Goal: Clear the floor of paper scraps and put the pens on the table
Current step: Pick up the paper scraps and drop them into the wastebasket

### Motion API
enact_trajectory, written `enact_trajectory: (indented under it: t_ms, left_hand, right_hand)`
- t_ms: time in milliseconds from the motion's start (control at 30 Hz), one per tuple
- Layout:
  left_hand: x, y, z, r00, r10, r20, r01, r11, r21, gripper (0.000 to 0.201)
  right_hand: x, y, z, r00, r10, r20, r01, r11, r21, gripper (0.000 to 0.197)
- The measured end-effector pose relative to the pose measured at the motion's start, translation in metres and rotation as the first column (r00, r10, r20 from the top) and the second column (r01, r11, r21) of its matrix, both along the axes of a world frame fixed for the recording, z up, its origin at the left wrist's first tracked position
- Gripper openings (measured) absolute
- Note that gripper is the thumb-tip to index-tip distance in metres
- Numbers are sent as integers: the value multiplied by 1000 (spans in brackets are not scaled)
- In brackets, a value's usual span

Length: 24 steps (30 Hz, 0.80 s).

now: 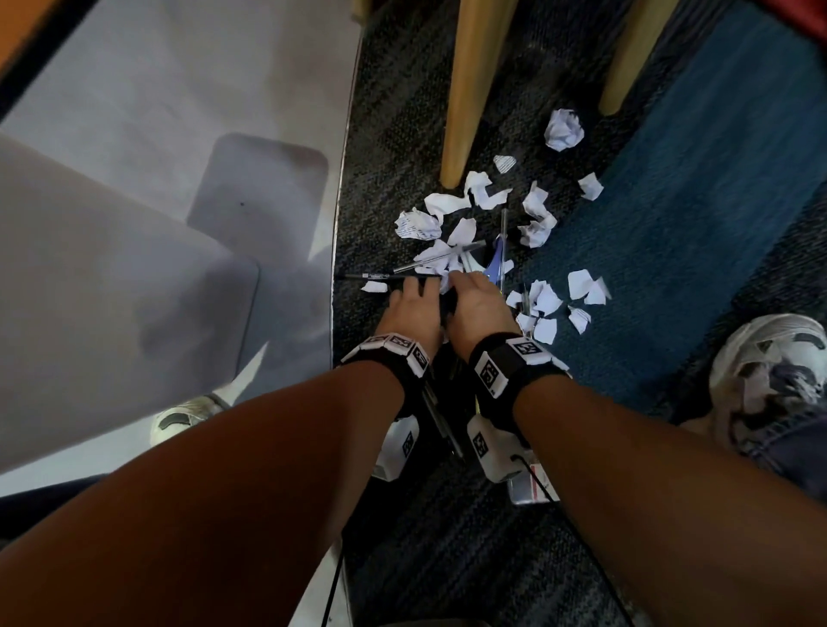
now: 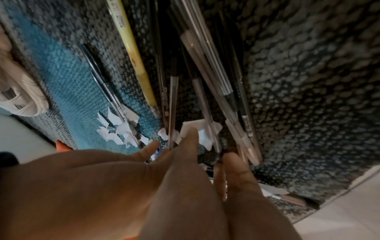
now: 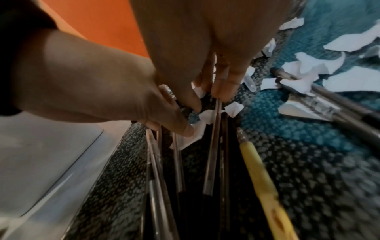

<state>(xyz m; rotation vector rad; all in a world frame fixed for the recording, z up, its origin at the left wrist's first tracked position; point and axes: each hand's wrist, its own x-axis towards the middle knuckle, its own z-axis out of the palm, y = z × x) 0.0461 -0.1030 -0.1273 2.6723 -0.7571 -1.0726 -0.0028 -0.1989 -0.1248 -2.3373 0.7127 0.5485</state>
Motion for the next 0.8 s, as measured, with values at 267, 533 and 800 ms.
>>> enact_trajectory:
  t_ms: [267, 533, 800]
  left_hand:
    - [16, -10, -6, 985, -80, -151, 91, 994, 67, 76]
    - [14, 9, 10, 985, 8, -172, -15, 999, -37, 41]
    - [13, 33, 14, 984, 19, -179, -30, 998, -59, 27]
  right_hand:
    - [31, -6, 4, 983, 129, -130, -139, 988, -66, 42]
    - [35, -4, 25, 927, 232, -296, -280, 951, -132, 24]
    - [7, -7, 27, 971, 182, -153, -202, 971, -127, 22]
